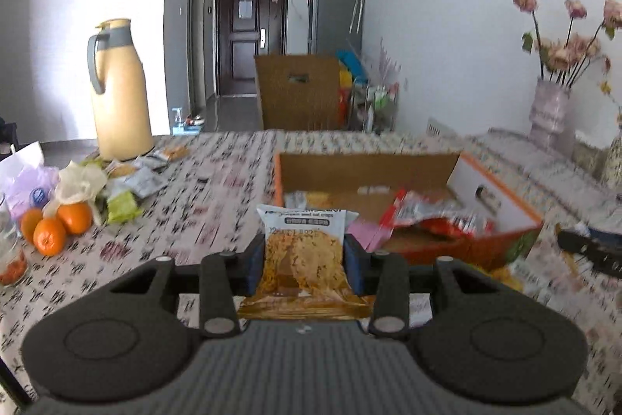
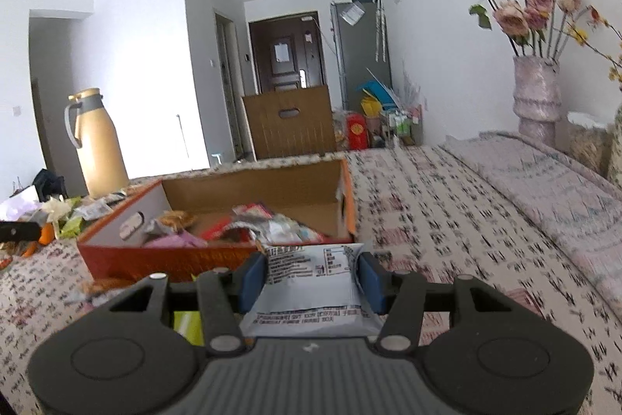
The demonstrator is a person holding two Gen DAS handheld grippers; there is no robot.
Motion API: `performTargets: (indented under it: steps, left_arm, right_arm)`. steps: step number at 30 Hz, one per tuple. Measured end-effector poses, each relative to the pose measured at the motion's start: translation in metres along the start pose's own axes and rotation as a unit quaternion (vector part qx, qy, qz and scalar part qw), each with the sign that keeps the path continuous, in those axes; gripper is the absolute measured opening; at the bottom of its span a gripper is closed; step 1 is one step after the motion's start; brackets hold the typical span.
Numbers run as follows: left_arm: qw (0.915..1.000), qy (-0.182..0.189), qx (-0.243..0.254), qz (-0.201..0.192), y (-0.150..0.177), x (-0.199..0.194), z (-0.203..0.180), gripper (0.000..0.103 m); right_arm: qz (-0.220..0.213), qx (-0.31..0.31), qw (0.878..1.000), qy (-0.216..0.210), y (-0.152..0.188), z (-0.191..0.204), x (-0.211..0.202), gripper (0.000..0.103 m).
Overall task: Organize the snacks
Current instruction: 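Carry both packets over the box and open both tools to drop them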
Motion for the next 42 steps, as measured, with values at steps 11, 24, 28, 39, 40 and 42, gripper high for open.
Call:
performTargets:
  steps: [11, 24, 28, 39, 40, 42]
  left_arm:
    - [0.9993, 0.008, -0.028, -0.023, -0.039, 0.026, -0.029, 0.042]
    - [0.9989, -0.012, -0.039, -0.024, -0.065, 0.081, -0.057, 0.042]
    - [0.9985, -0.029, -0.041, -0.020, -0.056, 0.103, -0.056, 0.042]
    - [0.9987, -0.021, -0.047, -0.001, -0.039, 0.118, -0.052, 0.045]
    - [0.9986, -0.023, -0.048, -0.003, -0.039, 0.117, -0.052, 0.048]
    - [0.9983, -0.026, -0.052, -0.012, -0.040, 0.112, -0.051, 0.081]
  right_arm:
    - [-0.033, -0.022, 0.999, -0.025, -0.043, 0.020, 0.031, 0.052]
    - [-0.023, -0.038, 0.999, -0.013, -0.063, 0.020, 0.090, 0.053]
    - [-0.017, -0.032, 0.999, -0.008, -0.054, 0.014, 0.106, 0.053]
    - [0.007, -0.022, 1.000, -0.011, -0.034, 0.009, 0.115, 0.055]
    - [0.008, -0.024, 1.000, -0.011, -0.034, 0.010, 0.115, 0.058]
    - [0.006, -0.025, 1.000, -0.008, -0.034, 0.010, 0.114, 0.065]
Point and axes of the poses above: each gripper's, at about its wrist camera, not at the fingertips, and x roughly the way its jaws point, z to its left, y to its underside, the point moved 10 cm from there along x, roughly the way its jaws point, and after that the axes turned 12 degrees about -y, right-handed, at the moved point
